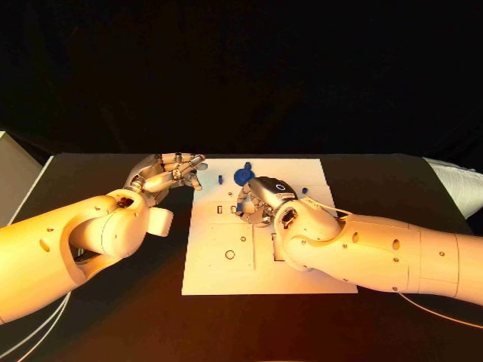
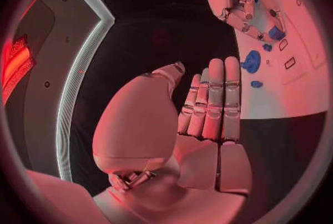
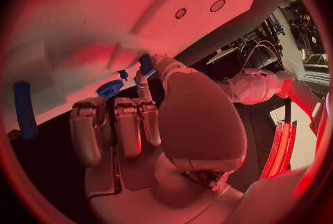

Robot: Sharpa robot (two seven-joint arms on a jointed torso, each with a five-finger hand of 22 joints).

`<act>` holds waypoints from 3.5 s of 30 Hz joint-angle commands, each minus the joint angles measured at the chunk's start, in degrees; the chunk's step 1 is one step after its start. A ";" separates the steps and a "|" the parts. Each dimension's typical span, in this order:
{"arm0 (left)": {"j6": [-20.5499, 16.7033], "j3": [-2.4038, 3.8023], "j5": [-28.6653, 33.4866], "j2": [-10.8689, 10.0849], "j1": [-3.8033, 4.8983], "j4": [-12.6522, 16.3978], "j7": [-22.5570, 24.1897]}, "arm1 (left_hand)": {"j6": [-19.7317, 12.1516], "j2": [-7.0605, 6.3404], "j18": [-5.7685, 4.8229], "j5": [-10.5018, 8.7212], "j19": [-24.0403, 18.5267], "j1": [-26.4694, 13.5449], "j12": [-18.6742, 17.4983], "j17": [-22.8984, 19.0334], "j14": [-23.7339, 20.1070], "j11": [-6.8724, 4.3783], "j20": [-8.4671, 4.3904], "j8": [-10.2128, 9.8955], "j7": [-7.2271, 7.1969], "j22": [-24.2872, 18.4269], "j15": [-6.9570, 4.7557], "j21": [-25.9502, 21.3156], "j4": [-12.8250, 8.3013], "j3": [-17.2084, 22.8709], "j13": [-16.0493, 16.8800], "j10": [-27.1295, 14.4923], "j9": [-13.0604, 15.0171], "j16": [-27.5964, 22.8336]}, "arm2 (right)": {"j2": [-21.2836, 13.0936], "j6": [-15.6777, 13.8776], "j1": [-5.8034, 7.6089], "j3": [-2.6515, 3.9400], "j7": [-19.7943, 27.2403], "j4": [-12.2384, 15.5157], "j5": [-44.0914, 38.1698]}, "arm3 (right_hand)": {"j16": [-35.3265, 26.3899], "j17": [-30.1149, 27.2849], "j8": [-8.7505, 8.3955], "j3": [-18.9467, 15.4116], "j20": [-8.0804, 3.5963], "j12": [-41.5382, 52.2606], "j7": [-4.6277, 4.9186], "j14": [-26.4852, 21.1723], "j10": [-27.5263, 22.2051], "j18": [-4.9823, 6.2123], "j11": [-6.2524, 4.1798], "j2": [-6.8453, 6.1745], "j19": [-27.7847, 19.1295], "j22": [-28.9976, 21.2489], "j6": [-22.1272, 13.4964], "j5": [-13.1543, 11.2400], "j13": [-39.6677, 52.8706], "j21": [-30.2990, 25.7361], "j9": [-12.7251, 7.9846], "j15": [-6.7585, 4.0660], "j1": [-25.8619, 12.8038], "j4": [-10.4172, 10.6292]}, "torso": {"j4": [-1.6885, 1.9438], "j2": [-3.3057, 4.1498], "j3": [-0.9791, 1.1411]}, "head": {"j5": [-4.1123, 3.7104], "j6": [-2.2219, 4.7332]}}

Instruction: Assemble the parts on the task board

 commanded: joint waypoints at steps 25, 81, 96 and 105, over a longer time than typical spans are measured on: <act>1.25 0.04 -1.11 0.27 -0.15 -0.40 -0.63 | -0.02 -0.24 0.79 -0.24 -0.63 -0.47 0.35 -0.06 -0.17 -0.06 0.04 0.30 -0.09 0.19 -0.16 0.54 -0.01 0.56 0.07 0.21 0.10 0.41 | -2.98 -5.20 -0.05 -0.01 4.42 2.59 1.25 | 0.37 15.09 -1.22 -11.06 1.50 -0.29 1.20 5.95 5.49 -0.82 1.62 0.71 6.00 15.08 -4.55 -9.88 14.74 0.26 -1.15 1.59 -4.73 1.57 | 0.04 -0.15 0.08 | 0.35 0.05; 36.14 -5.36 -57.07 24.74 11.65 -26.26 -45.64 | -2.89 0.19 -5.25 0.46 23.31 -18.38 65.84 49.47 26.12 -5.70 -4.45 22.03 -5.50 39.87 -5.09 31.34 2.39 -1.12 54.88 8.58 14.39 42.17 | -16.40 -6.89 7.49 1.44 24.98 2.04 42.51 | 0.00 14.25 -0.74 -5.10 1.72 -2.08 1.75 5.74 3.71 -0.42 2.03 1.80 5.34 14.12 -6.10 4.98 13.18 -1.32 -1.59 1.86 1.03 0.98 | -1.99 -3.05 2.65 | 3.20 -1.04; 38.10 -6.28 -57.42 26.12 11.70 -27.89 -45.89 | -3.11 -0.10 -5.18 0.47 23.01 -19.34 65.64 49.22 25.99 -5.70 -4.42 22.23 -5.52 39.58 -5.09 31.20 2.43 -2.48 54.62 8.20 14.96 42.04 | -16.55 -6.31 7.49 1.43 24.08 1.71 41.35 | -0.04 14.16 -0.73 -5.14 1.73 -2.05 1.76 5.71 3.74 -0.42 2.04 1.65 5.34 14.12 -6.13 4.93 13.21 -1.33 -1.59 1.88 0.95 0.98 | -1.90 -2.90 2.43 | 2.88 -1.46; 38.28 -6.54 -56.94 26.30 11.69 -27.58 -45.92 | -3.15 0.20 -5.18 0.54 22.98 -19.39 65.60 49.22 25.98 -5.71 -4.42 22.26 -5.53 39.56 -5.09 31.20 2.42 -2.52 54.56 8.14 15.06 42.04 | -16.41 -6.26 7.49 1.43 23.95 1.18 41.26 | -0.02 14.20 -0.72 -5.17 1.74 -2.03 1.76 5.72 3.75 -0.42 2.05 1.59 5.33 14.12 -6.13 4.81 13.22 -1.33 -1.59 1.88 0.91 0.99 | -1.96 -2.97 2.45 | 3.06 -1.81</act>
